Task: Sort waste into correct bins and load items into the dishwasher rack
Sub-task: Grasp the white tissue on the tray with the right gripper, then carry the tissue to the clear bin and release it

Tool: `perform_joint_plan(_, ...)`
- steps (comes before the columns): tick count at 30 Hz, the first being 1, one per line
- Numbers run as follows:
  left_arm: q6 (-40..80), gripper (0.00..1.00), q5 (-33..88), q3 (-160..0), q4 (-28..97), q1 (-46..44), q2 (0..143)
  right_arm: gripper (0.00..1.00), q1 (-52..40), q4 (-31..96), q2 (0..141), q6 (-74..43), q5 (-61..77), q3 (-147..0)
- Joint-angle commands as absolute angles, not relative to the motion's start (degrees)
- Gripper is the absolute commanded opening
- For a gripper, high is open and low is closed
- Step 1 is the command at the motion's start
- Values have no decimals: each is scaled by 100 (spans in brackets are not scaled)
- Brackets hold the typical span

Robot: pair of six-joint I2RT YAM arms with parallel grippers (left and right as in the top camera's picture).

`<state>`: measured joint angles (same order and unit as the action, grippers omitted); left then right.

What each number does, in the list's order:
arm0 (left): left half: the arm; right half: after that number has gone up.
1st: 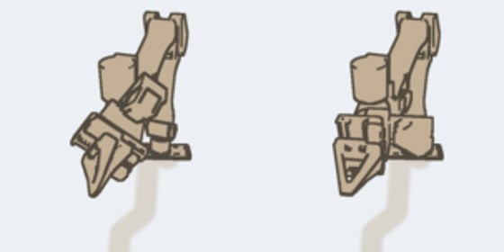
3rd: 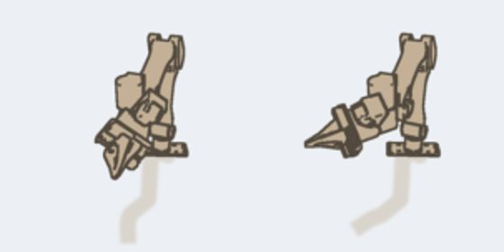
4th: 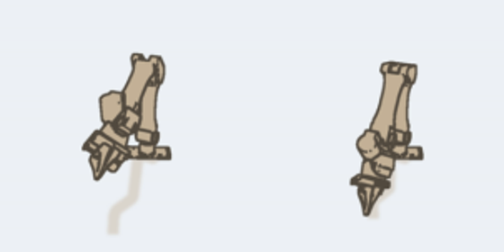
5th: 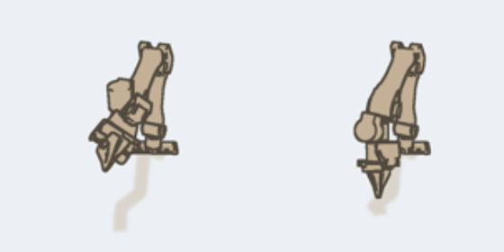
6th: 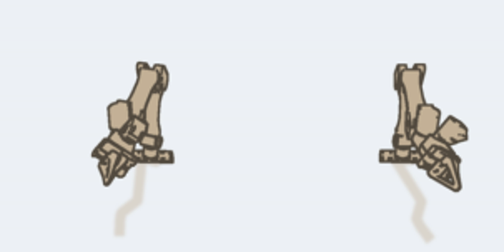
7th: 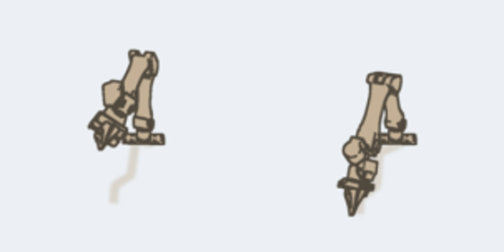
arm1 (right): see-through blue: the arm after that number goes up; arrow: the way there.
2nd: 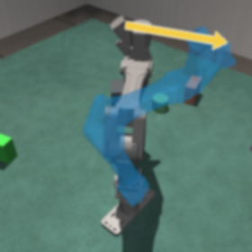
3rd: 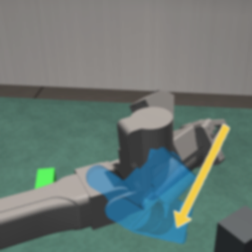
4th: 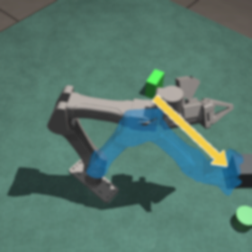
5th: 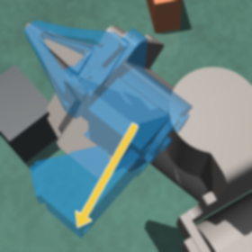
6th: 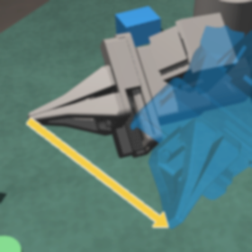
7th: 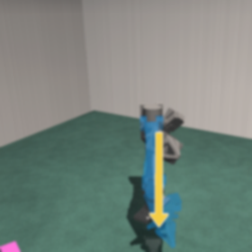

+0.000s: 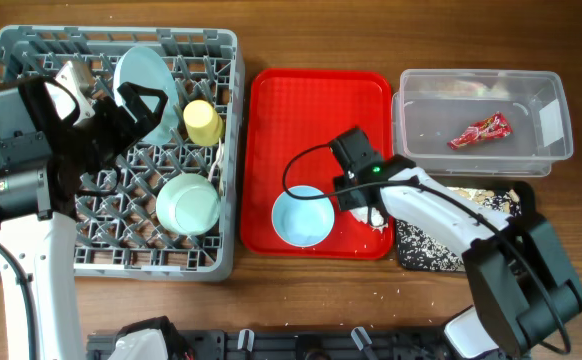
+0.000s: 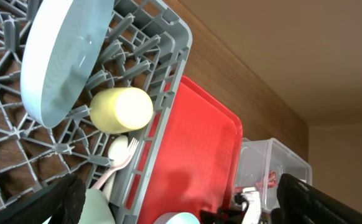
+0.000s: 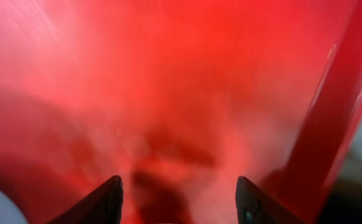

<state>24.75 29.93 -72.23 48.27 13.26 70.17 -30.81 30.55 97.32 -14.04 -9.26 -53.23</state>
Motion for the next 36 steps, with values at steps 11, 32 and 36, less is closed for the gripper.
perform_joint_plan(11,2510,100,3059,-7244,4810,1352,7004,95,-3063,4821,8842,-390,-102,-5607)
perform_joint_plan(32,2510,100,3059,-7244,4812,1352,7004,61,-3063,2897,8903,-301,-668,-4064)
perform_joint_plan(36,2510,100,3059,-7244,4810,1352,7004,50,-3063,2893,8903,-301,-668,-4064)
